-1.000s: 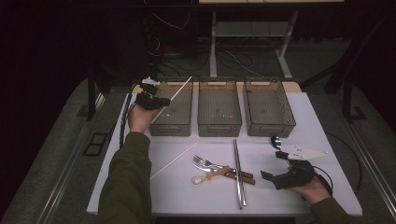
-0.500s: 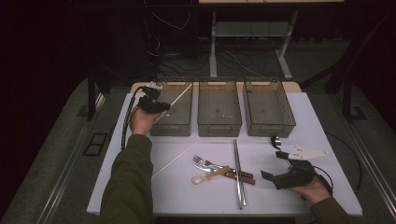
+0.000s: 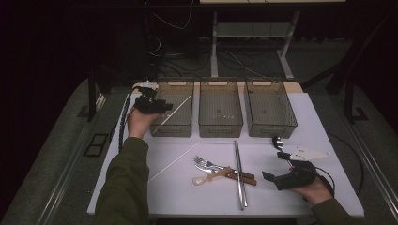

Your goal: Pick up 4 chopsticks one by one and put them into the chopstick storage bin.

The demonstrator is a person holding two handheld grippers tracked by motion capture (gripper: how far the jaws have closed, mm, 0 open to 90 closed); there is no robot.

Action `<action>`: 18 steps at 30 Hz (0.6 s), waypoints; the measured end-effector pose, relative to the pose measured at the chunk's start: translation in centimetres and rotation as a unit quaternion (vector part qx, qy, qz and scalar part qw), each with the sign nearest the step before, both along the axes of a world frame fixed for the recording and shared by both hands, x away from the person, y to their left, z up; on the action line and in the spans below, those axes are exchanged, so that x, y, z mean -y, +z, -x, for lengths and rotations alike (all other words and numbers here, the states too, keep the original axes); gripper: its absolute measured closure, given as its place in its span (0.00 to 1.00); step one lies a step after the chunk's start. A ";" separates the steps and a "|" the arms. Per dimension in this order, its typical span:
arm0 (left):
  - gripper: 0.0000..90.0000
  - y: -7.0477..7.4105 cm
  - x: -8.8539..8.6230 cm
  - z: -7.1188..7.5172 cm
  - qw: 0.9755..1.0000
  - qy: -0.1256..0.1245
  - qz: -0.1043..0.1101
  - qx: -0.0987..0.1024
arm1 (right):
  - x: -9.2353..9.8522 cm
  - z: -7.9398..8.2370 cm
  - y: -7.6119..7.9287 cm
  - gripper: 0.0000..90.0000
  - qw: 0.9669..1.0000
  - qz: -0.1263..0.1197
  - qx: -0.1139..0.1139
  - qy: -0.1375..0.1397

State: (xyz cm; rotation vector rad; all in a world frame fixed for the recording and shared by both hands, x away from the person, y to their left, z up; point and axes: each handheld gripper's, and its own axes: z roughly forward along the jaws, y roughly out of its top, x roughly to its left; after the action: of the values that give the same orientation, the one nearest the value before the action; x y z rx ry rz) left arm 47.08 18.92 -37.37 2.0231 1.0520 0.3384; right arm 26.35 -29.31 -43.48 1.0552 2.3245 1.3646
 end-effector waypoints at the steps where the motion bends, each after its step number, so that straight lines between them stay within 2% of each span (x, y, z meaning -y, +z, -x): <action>1: 0.57 0.1 0.0 0.2 1.000 -0.002 0.006 0.002 | 0.0 0.0 0.0 0.01 1.000 0.001 0.000 0.000; 8: 0.49 1.1 0.0 1.7 1.000 -0.020 0.020 0.015 | 0.0 0.0 0.0 0.01 1.000 0.000 0.001 0.001; 9: 0.48 1.2 -0.1 2.0 1.000 -0.026 0.012 0.013 | 0.0 0.0 0.0 0.01 1.000 0.000 0.001 0.000; 15: 0.45 1.2 -0.1 4.0 0.999 -0.035 0.027 0.020 | 0.1 -0.2 0.0 0.01 1.000 -0.005 0.000 0.006; 18: 0.42 0.9 0.0 5.2 0.998 -0.046 0.024 0.018 | 0.1 -0.3 0.2 0.01 1.000 -0.006 0.002 0.012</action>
State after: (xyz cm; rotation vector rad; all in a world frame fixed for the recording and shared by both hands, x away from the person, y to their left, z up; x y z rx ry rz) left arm 41.89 18.87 -36.51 2.0082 0.9324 0.2985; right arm 26.63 -29.40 -43.28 1.0293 2.3358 1.3902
